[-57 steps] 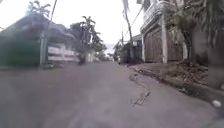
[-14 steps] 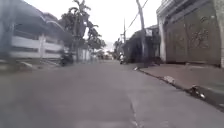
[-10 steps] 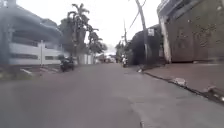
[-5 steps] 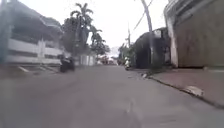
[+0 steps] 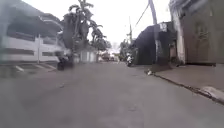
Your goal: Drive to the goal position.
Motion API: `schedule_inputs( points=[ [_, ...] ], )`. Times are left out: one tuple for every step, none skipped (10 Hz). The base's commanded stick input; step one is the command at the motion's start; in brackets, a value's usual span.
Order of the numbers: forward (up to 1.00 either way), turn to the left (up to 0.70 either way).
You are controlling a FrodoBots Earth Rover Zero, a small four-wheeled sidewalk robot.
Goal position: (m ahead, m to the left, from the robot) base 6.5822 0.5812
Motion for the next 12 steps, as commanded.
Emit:
schedule_inputs(
  points=[
    [1.0,0.0],
    [1.0,0.0],
    [1.0,0.0],
    [1.0,0.0],
    [1.0,0.0],
    [1.0,0.0],
    [1.0,0.0],
    [1.0,0.0],
    [1.0,0.0],
    [1.0,0.0],
    [1.0,0.0],
    [1.0,-0.06]
  ],
)
